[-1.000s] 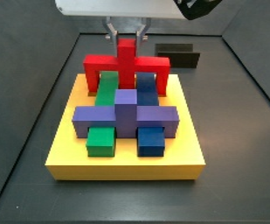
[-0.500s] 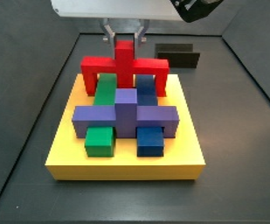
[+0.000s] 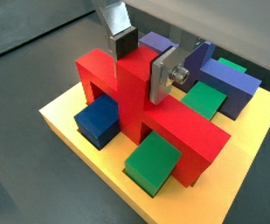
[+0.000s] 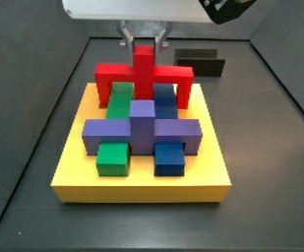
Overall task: Pick up the red object. Move up. Move to above the board. Insert the red object.
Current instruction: Insert the red object.
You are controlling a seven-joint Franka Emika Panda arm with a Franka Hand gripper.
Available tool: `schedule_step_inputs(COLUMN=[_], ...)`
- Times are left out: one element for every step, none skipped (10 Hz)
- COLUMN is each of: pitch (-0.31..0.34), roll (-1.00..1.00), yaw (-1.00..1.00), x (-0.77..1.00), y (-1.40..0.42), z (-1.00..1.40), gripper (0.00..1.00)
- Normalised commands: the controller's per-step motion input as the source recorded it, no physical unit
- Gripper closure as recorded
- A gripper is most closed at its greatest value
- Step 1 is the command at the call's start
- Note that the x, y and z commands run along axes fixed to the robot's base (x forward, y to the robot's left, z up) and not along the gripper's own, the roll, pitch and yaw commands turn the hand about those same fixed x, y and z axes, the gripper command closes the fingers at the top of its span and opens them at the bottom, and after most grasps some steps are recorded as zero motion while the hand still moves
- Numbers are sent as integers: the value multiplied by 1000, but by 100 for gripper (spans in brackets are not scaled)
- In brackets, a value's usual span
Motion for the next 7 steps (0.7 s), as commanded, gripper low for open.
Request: schedule_step_inputs(pitch=[33,69,91,66,91,50,10], roll=[0,50,67,19,60,129,101], yaw=[0,0,0,0,0,149,283], x=[274,217,109,3,29,0,0], y=[0,29,77,0,0,-9,0], z=[-300,-271,-160,-86,0,0,-54], gripper=[100,100,100,100,100,100,100])
